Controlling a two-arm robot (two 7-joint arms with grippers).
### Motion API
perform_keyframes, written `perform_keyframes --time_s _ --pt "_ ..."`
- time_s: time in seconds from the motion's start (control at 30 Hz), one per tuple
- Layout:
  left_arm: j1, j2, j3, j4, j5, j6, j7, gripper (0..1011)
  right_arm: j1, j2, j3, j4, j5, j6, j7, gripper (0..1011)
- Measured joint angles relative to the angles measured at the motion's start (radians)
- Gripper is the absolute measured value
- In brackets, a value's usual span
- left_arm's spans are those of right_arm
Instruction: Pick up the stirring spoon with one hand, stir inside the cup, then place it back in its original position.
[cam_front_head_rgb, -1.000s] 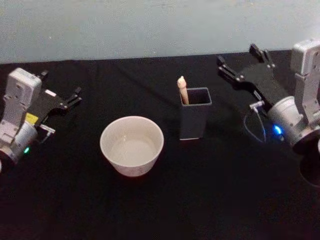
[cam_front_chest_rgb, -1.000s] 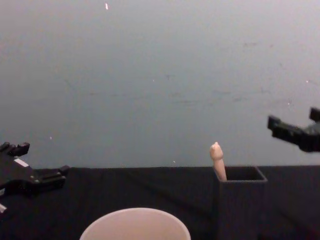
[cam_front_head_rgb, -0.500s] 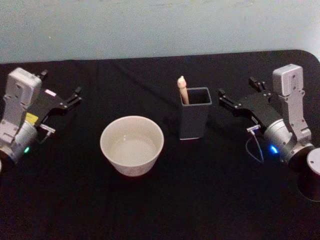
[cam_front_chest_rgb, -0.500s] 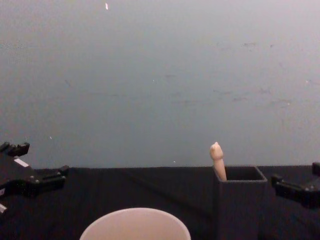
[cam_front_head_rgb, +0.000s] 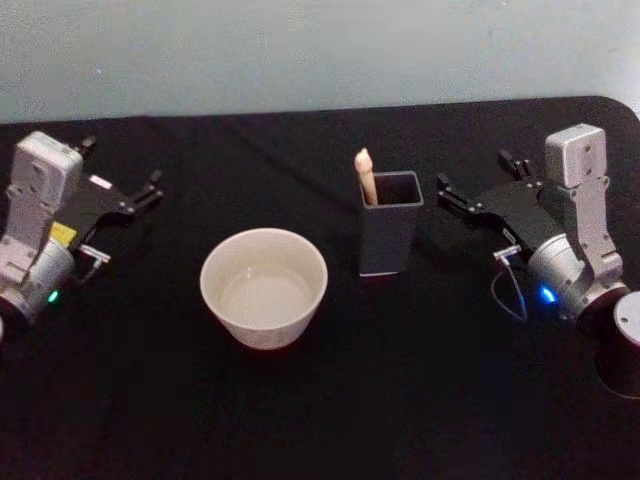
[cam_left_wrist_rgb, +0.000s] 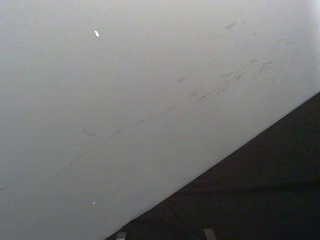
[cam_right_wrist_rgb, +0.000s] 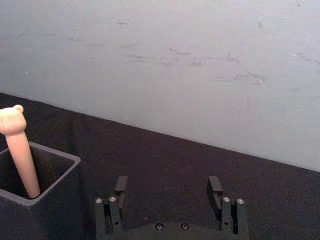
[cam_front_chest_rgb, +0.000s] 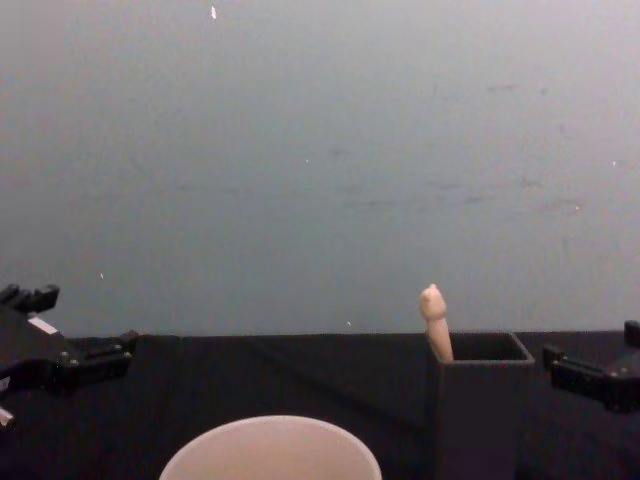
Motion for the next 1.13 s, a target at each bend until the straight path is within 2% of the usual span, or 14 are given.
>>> perform_keyframes --time_s 1.13 --pt "0.0 0.0 0.0 0.0 0.0 0.0 0.0 1001 0.0 0.002 -0.001 -0.004 0.004 -0.004 0.0 1002"
